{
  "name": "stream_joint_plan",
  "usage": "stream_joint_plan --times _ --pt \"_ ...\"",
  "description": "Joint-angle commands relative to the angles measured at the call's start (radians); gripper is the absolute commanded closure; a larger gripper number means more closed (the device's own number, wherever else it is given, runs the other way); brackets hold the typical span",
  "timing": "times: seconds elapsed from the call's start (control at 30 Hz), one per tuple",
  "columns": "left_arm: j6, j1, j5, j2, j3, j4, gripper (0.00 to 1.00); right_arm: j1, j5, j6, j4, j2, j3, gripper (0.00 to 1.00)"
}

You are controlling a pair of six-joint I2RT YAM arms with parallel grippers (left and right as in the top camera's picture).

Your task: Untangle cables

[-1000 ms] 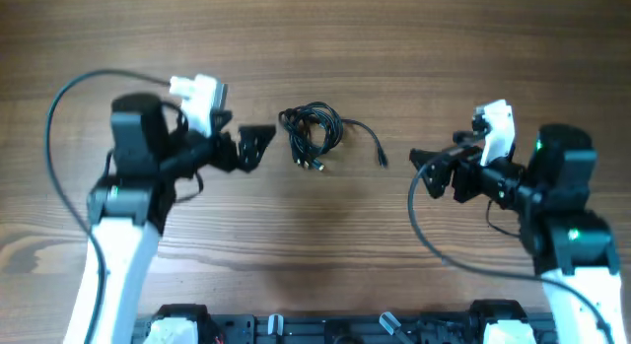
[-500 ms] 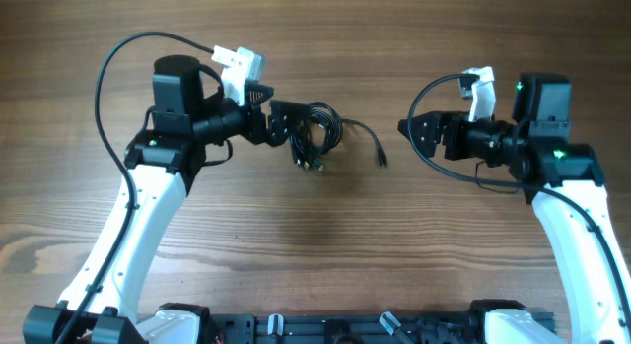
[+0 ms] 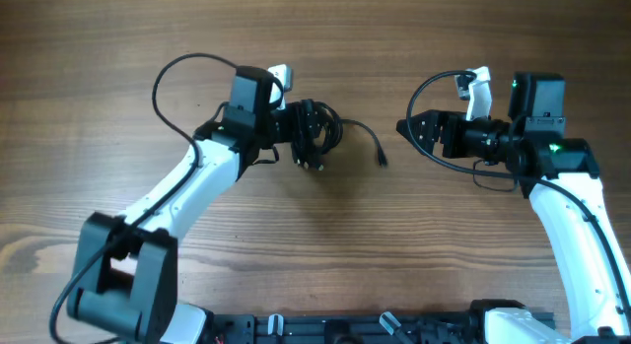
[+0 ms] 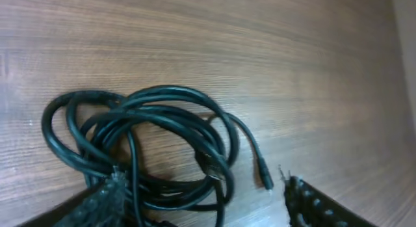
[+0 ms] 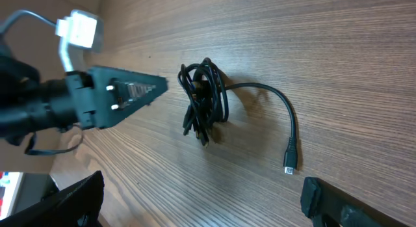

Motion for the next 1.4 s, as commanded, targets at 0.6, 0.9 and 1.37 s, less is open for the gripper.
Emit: stream_joint_plan --times 0.6,0.9,1.37 --pt "-0.166 -0.129 -0.105 0.136 0.018 0.04 0.43 -0.002 -0.02 -0.007 -0.008 0.013 0.021 0.0" --pt "-0.143 -0.126 -0.088 0.068 0.018 0.034 0.27 -0.002 -0.019 -0.008 -0.002 0.013 0.021 0.0" --pt "0.007 -0.238 -0.13 0.053 0.018 -0.07 0.09 -0.002 -0.012 -0.008 -0.003 0.013 0.021 0.0"
